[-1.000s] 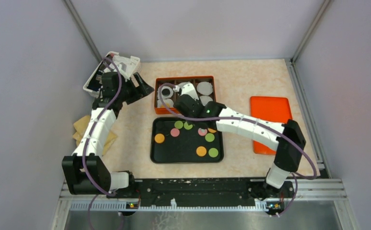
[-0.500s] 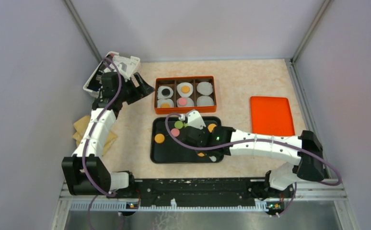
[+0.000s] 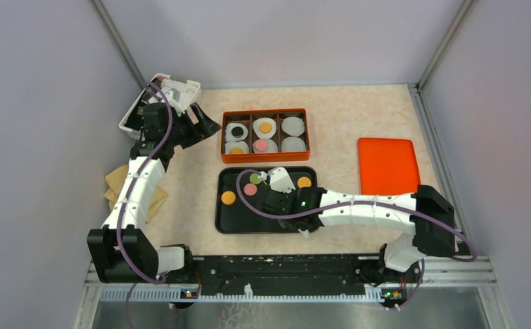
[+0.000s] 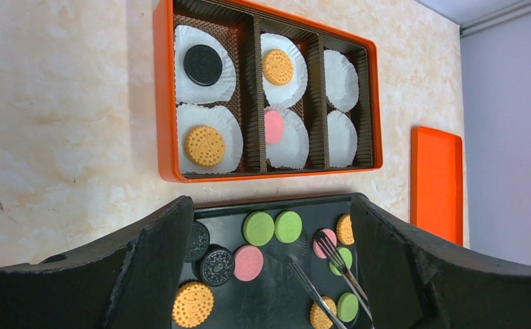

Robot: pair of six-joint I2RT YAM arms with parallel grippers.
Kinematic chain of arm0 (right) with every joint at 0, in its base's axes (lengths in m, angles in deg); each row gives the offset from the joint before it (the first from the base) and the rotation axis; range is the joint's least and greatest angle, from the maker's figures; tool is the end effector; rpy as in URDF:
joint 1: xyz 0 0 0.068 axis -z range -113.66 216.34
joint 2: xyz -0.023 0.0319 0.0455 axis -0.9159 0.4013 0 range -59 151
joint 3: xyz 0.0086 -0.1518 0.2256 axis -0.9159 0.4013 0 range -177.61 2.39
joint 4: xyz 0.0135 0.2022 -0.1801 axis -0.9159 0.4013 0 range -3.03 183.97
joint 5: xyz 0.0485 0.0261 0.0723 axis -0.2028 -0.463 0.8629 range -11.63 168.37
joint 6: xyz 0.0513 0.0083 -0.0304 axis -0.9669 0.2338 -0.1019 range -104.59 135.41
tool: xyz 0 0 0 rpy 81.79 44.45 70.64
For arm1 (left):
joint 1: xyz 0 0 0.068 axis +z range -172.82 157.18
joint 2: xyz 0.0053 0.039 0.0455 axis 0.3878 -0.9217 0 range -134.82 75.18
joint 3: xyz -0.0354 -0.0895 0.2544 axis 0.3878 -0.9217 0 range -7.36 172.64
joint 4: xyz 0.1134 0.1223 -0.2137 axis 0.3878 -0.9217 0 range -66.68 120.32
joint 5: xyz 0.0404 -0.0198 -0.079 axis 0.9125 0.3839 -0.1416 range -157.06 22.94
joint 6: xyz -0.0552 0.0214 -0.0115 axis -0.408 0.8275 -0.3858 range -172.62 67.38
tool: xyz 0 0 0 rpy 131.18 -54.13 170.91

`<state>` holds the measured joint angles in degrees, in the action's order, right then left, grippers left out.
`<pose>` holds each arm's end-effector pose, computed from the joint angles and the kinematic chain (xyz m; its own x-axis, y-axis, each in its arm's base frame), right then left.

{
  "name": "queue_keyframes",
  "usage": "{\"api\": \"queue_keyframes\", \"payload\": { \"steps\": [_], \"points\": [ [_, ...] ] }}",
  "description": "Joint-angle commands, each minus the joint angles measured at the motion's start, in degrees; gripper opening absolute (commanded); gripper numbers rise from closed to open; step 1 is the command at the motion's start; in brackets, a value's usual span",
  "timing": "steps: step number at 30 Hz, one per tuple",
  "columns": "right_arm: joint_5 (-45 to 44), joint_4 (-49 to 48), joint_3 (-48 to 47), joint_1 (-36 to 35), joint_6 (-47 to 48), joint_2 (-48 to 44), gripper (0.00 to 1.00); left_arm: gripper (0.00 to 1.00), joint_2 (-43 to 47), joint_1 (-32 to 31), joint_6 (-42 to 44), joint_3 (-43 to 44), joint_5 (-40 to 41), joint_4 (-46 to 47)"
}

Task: Pack the cookies

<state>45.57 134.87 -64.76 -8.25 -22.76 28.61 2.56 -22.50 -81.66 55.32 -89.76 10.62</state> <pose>0.1058 0.2926 0.2399 -0.6621 -0.4474 -0.6012 -0.4427 0.8808 -0.1679 0.3034 -0.0156 0.3227 -0.5926 -0.4512 -0.6672 0.0486 0.8069 -0.5887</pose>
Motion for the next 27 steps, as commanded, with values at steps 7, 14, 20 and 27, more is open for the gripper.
{"api": "queue_keyframes", "payload": {
  "steps": [7,14,20,27],
  "points": [
    [-0.64,-4.64,-2.3,2.01,-0.03,3.2,0.45,0.9,1.69,-0.07,-0.31,1.14,-0.33,2.03],
    [3.16,-9.7,-0.92,4.98,1.35,3.41,0.4,0.9,1.8,-0.07,0.03,1.13,-0.01,2.02],
    [6.39,-11.42,-0.59,6.49,2.0,4.12,0.27,0.9,1.42,-0.07,0.03,1.15,-0.26,1.95],
    [3.44,-8.5,-1.72,6.56,0.66,2.64,0.0,0.9,0.96,-0.13,-0.14,1.06,-0.71,2.13]
  ]
}}
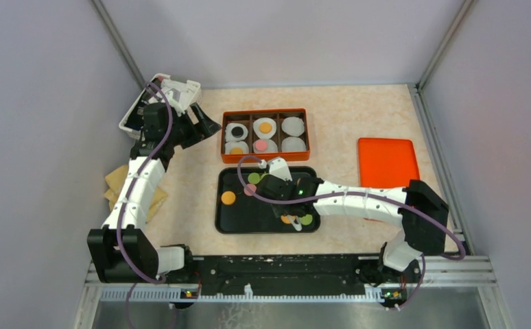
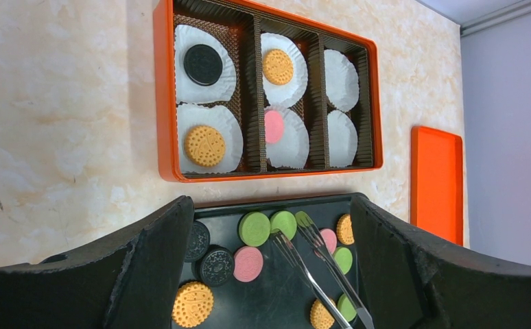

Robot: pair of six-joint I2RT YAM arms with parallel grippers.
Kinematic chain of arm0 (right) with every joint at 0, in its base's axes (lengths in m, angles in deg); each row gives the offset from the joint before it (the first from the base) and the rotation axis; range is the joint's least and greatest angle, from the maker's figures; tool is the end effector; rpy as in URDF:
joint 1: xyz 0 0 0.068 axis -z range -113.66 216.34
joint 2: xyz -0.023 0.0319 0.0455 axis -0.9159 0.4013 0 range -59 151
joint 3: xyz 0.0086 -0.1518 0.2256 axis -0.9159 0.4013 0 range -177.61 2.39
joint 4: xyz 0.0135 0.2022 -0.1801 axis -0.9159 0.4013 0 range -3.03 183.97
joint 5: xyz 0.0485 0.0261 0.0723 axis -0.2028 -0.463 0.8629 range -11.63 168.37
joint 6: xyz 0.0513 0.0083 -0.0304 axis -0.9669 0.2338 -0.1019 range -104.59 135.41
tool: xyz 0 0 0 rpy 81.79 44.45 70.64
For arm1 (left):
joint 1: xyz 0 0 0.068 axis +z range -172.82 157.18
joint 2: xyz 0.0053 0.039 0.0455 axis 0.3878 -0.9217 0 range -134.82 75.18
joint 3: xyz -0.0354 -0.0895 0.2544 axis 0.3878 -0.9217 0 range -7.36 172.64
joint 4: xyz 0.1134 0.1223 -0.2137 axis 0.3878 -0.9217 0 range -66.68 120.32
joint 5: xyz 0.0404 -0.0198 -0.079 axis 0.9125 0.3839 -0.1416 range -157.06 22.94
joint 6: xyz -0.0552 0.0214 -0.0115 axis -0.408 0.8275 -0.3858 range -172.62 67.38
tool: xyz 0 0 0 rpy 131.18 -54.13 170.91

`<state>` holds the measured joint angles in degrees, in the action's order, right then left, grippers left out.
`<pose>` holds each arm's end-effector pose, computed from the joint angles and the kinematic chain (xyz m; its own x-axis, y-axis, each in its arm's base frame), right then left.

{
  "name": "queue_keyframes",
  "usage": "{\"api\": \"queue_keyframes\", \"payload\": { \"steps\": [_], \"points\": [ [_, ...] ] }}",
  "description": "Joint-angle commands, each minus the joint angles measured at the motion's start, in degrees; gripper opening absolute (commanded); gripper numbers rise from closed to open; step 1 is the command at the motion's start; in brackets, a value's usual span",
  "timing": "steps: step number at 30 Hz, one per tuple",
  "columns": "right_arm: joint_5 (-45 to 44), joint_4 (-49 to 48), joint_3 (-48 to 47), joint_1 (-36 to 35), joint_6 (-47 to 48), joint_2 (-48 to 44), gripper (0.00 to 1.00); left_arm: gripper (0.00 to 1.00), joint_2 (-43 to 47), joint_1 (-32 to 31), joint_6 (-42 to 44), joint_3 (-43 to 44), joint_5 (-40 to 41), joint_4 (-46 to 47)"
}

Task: Pack the cookies

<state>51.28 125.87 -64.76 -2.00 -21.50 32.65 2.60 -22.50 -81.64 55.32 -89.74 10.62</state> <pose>0.1428 0.3044 0.2238 -0.7156 -0.3532 -0.6026 -0.4032 0.9134 -0.0566 0.3032 -0.0156 0.3229 -0.5920 -0.4510 -0.6679 0.0490 0.8071 -0.5883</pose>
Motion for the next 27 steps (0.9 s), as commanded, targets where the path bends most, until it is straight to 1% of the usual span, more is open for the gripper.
{"api": "queue_keyframes", "payload": {
  "steps": [1,5,11,14,19,27],
  "points": [
    [-3.47,1.66,-2.48,0.31,-0.69,-1.68,0.0,0.9,0.88,-0.12,-0.16,1.03,-0.75,2.13],
    [-7.38,5.89,-5.68,0.31,-0.02,-3.24,0.0,0.9,1.0,-0.12,-0.08,1.12,-0.48,2.11],
    [-9.91,8.46,-8.84,0.31,1.58,-6.95,0.0,0.9,1.04,-0.12,-0.08,1.45,-0.09,2.04],
    [-12.4,8.23,-10.54,0.87,3.56,-7.61,0.0,0.9,0.5,-0.12,-0.24,1.72,-0.37,2.13],
    [-13.15,3.82,-12.65,6.4,9.69,-6.13,0.0,0.89,-0.37,-0.14,-0.69,2.19,-1.07,2.26],
    [-7.03,-4.84,-16.64,19.19,17.01,1.21,0.0,0.89,-1.29,-0.12,-0.25,2.52,-0.62,2.67]
  ]
}}
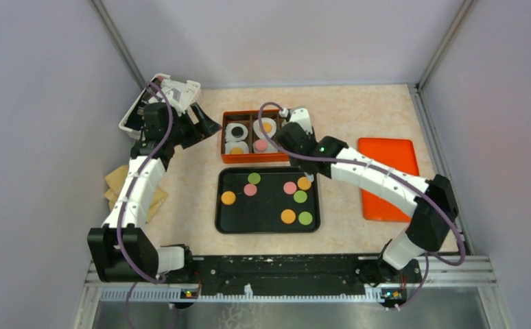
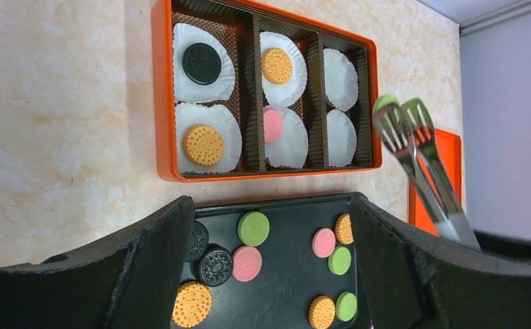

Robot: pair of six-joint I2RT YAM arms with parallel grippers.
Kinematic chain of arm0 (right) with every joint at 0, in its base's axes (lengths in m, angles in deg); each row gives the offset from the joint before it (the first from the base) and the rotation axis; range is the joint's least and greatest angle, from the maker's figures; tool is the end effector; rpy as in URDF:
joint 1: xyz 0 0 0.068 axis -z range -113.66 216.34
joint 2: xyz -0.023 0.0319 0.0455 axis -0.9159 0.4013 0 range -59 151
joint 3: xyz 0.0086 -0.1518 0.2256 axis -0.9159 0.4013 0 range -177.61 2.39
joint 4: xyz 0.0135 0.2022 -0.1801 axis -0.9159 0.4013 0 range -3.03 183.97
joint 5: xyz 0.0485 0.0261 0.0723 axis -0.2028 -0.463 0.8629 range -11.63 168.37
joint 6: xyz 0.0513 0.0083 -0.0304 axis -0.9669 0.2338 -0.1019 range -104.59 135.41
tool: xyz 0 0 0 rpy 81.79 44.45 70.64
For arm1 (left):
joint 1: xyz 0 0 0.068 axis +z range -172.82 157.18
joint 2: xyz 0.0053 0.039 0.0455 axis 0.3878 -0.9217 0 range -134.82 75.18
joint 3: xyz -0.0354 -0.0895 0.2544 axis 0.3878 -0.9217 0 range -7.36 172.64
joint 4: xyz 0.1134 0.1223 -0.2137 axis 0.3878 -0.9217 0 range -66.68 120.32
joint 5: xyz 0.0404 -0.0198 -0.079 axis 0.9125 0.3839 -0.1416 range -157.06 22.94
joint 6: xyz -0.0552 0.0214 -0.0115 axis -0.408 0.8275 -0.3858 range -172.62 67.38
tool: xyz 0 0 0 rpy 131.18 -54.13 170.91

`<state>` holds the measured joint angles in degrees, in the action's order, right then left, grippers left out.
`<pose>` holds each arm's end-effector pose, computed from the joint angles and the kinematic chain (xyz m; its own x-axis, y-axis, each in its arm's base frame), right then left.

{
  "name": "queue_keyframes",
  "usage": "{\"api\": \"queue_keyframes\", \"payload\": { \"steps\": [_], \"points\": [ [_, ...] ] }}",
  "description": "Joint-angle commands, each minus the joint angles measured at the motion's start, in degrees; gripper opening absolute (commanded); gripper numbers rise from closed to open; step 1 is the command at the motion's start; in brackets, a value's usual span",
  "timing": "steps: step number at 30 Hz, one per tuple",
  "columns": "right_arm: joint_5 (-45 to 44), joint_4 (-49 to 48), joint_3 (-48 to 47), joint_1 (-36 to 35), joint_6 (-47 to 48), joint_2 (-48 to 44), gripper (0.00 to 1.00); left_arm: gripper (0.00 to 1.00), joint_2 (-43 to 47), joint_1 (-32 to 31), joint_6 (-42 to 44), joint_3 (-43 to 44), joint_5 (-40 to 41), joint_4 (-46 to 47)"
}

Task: Pack the cookies

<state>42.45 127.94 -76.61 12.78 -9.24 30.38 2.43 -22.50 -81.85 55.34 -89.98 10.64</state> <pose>0.2277 0.2642 0.3038 -0.6025 -0.2474 -0.7588 -0.2009 0.9671 -0.1559 0.3038 -0.0158 0.3222 -0.5954 -0.4531 -0.6635 0.0484 0.8041 -0.5926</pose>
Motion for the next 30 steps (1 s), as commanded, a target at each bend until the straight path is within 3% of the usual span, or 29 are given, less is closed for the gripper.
{"api": "queue_keyframes", "payload": {
  "steps": [1,9,20,22,25,30],
  "points": [
    [2.41,-7.42,-5.79,5.45,5.24,4.83,0.0,0.89,-1.35,-0.14,-0.03,2.52,-0.37,2.63],
    [5.96,-8.89,-12.42,10.94,7.5,15.1,0.0,0.89,-2.99,-0.14,0.4,2.96,-0.16,2.58],
    [8.0,-9.48,-11.66,13.3,8.03,17.49,0.0,0.89,-3.63,-0.11,0.58,2.89,0.06,2.54],
    [8.08,-9.31,-11.75,13.37,8.38,17.99,0.09,0.89,-3.55,-0.13,0.58,2.78,0.15,2.46],
    [8.29,-8.83,-12.12,13.38,8.32,18.36,0.11,0.89,-3.47,-0.13,0.67,2.87,0.69,2.31],
    [9.18,-8.63,-12.0,13.27,7.55,17.44,0.3,0.9,-3.53,-0.09,0.67,2.87,1.43,1.72]
  ]
}}
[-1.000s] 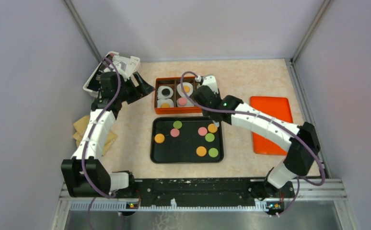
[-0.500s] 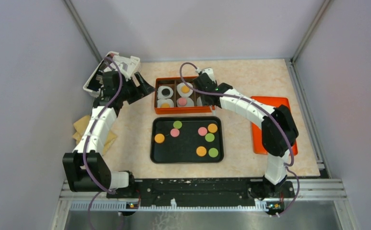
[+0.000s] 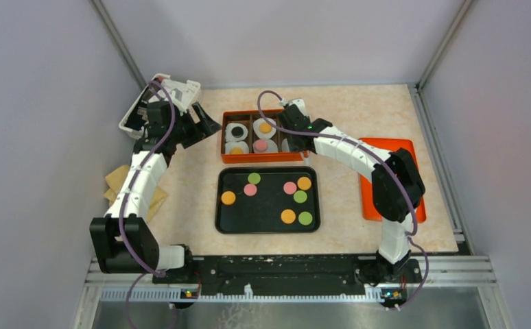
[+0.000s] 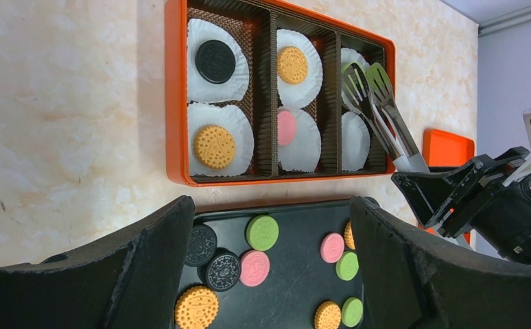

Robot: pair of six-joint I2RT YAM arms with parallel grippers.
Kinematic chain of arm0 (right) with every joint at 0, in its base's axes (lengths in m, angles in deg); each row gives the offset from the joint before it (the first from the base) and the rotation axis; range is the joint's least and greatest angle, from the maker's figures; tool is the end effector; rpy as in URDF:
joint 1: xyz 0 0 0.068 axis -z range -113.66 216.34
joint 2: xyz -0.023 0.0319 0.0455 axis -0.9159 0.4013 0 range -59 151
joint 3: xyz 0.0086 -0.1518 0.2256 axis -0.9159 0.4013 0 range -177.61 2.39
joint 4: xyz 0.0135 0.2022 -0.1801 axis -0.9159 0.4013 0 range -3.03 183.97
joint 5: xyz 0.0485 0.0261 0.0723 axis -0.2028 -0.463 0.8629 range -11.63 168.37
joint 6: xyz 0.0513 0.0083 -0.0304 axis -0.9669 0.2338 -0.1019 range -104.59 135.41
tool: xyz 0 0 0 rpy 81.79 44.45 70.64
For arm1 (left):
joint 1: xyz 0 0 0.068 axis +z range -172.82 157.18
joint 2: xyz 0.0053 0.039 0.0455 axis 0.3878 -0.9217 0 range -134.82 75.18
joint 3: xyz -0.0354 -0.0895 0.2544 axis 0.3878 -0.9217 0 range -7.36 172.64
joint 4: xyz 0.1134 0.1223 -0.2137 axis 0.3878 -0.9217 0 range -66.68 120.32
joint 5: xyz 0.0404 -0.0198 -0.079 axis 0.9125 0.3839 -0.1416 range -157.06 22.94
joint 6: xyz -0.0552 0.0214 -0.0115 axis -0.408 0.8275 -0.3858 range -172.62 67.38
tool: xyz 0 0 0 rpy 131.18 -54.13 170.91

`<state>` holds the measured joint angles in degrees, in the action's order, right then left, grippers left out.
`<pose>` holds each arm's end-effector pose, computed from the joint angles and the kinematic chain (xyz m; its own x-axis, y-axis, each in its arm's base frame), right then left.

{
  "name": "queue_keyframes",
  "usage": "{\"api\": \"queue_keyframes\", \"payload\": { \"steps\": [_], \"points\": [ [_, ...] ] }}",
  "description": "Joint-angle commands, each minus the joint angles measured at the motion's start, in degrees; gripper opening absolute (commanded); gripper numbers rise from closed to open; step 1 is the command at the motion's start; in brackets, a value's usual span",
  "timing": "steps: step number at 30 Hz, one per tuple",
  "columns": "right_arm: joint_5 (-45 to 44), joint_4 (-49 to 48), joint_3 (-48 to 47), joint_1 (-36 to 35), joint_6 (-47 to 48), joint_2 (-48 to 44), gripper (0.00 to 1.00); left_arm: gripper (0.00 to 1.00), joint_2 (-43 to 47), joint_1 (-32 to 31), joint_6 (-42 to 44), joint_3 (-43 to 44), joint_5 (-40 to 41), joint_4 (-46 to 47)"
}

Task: Pack the cookies

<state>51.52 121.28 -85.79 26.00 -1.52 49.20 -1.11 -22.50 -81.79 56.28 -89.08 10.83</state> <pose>0.3400 0.2622 0.2402 -0.7021 -0.2554 -0.6648 -0.1801 0.9668 -0.1812 0.3176 -0.0150 0.3104 -0.6167 -0.4553 -0.6422 0.0133 0.8096 -0.5869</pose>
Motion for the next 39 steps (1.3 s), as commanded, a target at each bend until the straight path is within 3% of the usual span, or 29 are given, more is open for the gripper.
{"api": "queue_keyframes", "payload": {
  "steps": [1,4,9,13,24,32,39],
  "points": [
    [-0.07,-1.96,-2.75,0.06,-0.27,-1.52,0.3,0.9,0.0,-0.12,0.53,1.93,0.37,1.53],
    [-0.54,-1.96,-2.69,0.08,-0.3,-2.04,0.36,0.9,0.12,-0.14,0.52,1.84,-0.09,1.47],
    [-0.61,-1.97,-2.78,0.1,-0.16,-2.94,0.37,0.9,0.61,-0.07,0.86,1.93,-0.39,1.71],
    [-0.66,-2.65,-2.18,0.06,-0.26,-4.04,0.47,0.91,0.66,-0.1,0.98,1.84,-0.68,1.87],
    [-2.62,-2.49,-0.85,-1.83,-0.32,-9.7,0.45,0.91,0.35,-0.14,0.96,2.06,-0.95,2.02],
    [-6.2,3.73,2.0,-13.38,-1.3,-19.33,0.44,0.9,-0.5,-0.13,0.12,2.03,0.48,1.95],
    [-6.76,8.93,11.11,-28.57,-9.56,-26.17,0.45,0.9,-6.06,-1.76,-1.96,2.73,-5.69,-0.06]
  ]
}}
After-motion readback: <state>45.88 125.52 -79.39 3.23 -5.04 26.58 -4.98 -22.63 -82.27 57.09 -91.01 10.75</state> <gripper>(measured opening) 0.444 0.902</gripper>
